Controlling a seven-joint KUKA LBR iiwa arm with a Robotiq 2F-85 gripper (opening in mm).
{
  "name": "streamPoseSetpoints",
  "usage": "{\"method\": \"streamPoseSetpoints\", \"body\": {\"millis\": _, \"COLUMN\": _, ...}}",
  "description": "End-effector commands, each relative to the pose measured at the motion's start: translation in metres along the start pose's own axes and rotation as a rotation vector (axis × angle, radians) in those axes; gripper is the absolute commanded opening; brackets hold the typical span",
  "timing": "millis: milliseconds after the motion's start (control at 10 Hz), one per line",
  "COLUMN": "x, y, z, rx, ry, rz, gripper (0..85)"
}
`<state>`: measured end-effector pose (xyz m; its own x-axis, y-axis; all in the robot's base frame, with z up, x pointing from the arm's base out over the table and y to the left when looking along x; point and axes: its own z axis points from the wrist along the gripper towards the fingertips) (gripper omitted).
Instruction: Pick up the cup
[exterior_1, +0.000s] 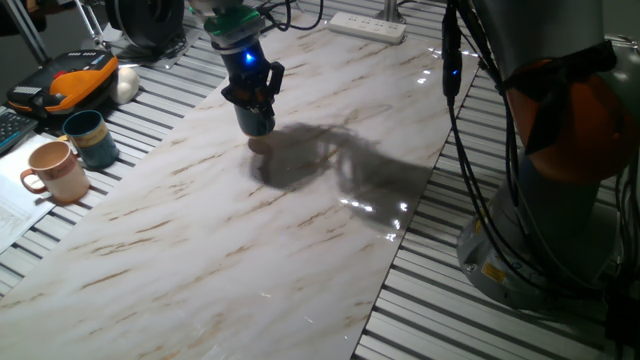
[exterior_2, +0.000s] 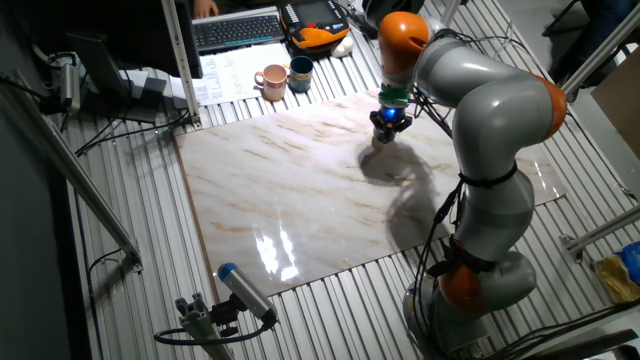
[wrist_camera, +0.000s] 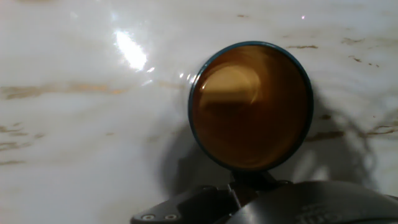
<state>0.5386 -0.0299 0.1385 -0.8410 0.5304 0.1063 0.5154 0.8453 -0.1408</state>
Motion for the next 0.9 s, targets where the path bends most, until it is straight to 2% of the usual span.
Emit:
{"method": "streamPoseSetpoints", "body": {"millis": 0, "x": 0.001, "y": 0.001, "z": 0.001, "rx": -0.010, "ry": 0.005, "rz": -0.009, "gripper": 0.0}}
{"method": "streamPoseSetpoints", "body": {"millis": 300, "x": 0.005, "y": 0.006, "z": 0.001, "rx": -0.036, "ry": 0.011, "rz": -0.026, "gripper": 0.0}}
{"method": "streamPoseSetpoints", "body": {"millis": 600, "x": 0.009, "y": 0.011, "z": -0.002, "rx": -0.028, "ry": 0.010, "rz": -0.039, "gripper": 0.0}}
{"method": "streamPoseSetpoints", "body": {"millis": 800, "x": 0.016, "y": 0.014, "z": 0.002, "rx": -0.026, "ry": 0.004, "rz": -0.046, "gripper": 0.0}}
